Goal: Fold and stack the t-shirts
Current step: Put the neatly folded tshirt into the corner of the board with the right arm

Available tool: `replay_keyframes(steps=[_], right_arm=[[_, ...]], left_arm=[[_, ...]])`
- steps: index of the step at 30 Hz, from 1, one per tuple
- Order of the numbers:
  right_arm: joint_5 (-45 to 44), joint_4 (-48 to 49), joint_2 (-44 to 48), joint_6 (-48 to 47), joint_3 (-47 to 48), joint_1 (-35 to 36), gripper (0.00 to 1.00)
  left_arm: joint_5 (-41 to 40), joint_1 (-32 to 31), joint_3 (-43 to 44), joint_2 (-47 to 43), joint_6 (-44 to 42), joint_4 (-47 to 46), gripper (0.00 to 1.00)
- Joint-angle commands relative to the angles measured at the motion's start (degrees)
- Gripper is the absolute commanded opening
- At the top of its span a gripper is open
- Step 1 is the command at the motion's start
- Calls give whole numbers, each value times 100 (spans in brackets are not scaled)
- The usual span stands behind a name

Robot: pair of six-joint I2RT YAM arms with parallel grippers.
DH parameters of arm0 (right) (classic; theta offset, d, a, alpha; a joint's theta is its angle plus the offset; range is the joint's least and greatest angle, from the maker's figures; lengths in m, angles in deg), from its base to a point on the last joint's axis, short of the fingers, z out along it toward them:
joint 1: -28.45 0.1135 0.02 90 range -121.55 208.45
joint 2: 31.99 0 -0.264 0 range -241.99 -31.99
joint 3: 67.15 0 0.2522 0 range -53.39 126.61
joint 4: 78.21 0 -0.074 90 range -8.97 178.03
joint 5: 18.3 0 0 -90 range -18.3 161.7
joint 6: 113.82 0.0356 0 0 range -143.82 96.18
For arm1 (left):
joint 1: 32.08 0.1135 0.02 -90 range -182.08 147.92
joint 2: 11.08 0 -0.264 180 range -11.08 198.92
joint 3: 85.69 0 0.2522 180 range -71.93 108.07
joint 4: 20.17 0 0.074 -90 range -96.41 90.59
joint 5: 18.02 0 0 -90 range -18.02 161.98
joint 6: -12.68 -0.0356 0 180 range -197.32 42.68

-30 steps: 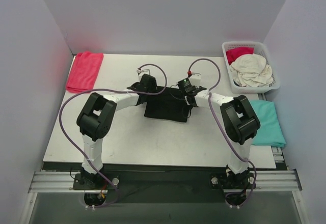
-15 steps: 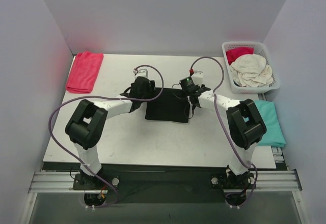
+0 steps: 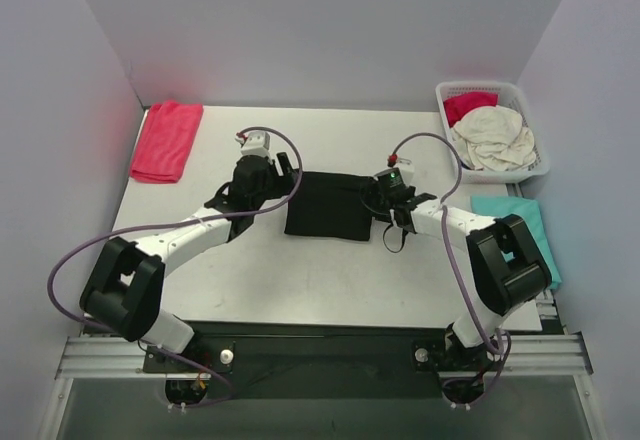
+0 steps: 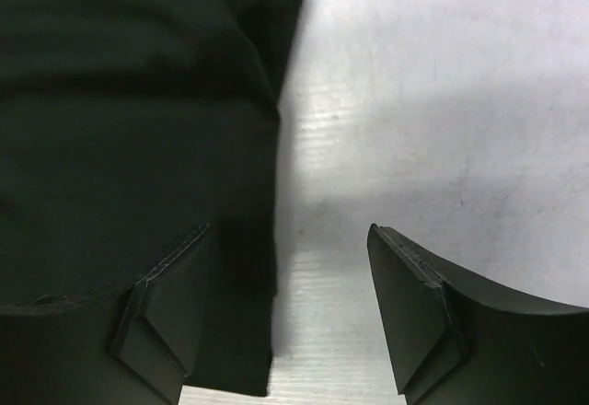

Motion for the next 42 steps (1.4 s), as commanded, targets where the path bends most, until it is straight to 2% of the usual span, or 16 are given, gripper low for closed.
replay_keyframes(steps=[1,11,15,24,26,29,30,32,33,38,42], right_arm=[[912,807,101,220,-480,-363,67],[2740,2163,-776,650,-912,-935,66],[3023,2498,-1076,861,-1035,-997,64],[3190,2420,-1314,993,-1202,-918,56],[3181,2366,-1305,950,-1202,-892,52],[3155,2156,-1340,905,-1097,-848,39],[3163,2042,-1341,844,-1070,-839,24],[3137,1866,-1349,800,-1000,-813,12],[3137,1674,-1341,748,-913,-813,1],[2462,655,-955,589,-710,-813,0],[1583,-881,-252,414,-595,-760,0]], left_arm=[[141,92,-199,-508,50,-63,80],[379,163,-796,-1229,349,79,81],[361,180,-876,-1317,349,105,82],[344,198,-876,-1317,349,123,82],[335,198,-876,-1326,349,131,82],[335,198,-885,-1335,349,123,82],[335,207,-885,-1335,349,123,82],[335,207,-894,-1343,340,114,82],[326,207,-902,-1335,349,123,82],[335,207,-920,-1352,340,114,82],[370,207,-938,-1344,358,61,82]])
